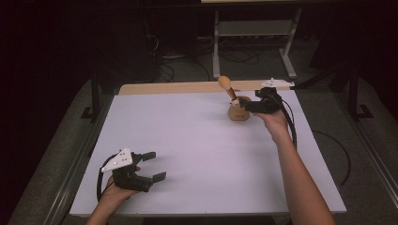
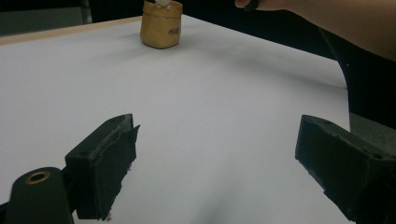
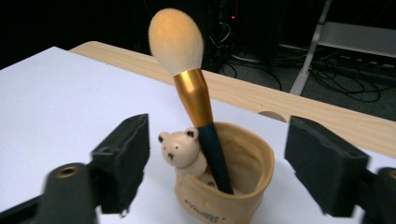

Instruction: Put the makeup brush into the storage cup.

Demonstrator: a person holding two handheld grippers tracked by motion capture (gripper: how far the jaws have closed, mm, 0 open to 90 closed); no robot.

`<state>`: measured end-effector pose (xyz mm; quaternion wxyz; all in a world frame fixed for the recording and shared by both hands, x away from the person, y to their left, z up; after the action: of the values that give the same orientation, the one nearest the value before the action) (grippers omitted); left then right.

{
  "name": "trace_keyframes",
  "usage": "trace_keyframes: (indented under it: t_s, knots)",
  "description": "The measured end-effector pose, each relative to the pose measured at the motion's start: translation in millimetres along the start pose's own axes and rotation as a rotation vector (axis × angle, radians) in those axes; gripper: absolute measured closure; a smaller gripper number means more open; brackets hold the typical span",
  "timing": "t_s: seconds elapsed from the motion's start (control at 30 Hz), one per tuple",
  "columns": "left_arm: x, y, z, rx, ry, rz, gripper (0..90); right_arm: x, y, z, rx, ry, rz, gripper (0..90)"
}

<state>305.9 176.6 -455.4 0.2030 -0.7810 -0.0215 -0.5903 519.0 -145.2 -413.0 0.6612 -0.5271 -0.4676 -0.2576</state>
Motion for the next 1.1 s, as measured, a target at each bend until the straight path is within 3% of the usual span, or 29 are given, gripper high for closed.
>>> trace_keyframes:
  t_s: [0.4,0.9,1.1]
  knots:
    - [0.3,-0.9,1.7,0.007,0.005,0.005,12.1,-11.5,-21.0,7.1,0.019,-0.007,-0.035,10.3]
    - [-1.5,-2.2,0.6,0.014,-0.009,0.001,12.1,-40.3,-53.5,25.8,0.064,-0.031,-0.081,9.4]
    - [-2.1,-4.7,2.8,0.015,-0.005,0.002,12.0,-50.4,-63.1,30.1,0.079,-0.037,-0.067,9.1]
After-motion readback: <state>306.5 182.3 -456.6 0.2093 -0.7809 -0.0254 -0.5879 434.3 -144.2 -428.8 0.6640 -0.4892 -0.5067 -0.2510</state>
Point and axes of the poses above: each handheld gripper's, and its own axes: y roughly forward along the jaws, x roughly out of its top, z roughly to its left, the point moved 10 cm from there along y, roughly forward along the jaws, and after that the axes turned 11 degrees about -x, right-handed, at the moved point
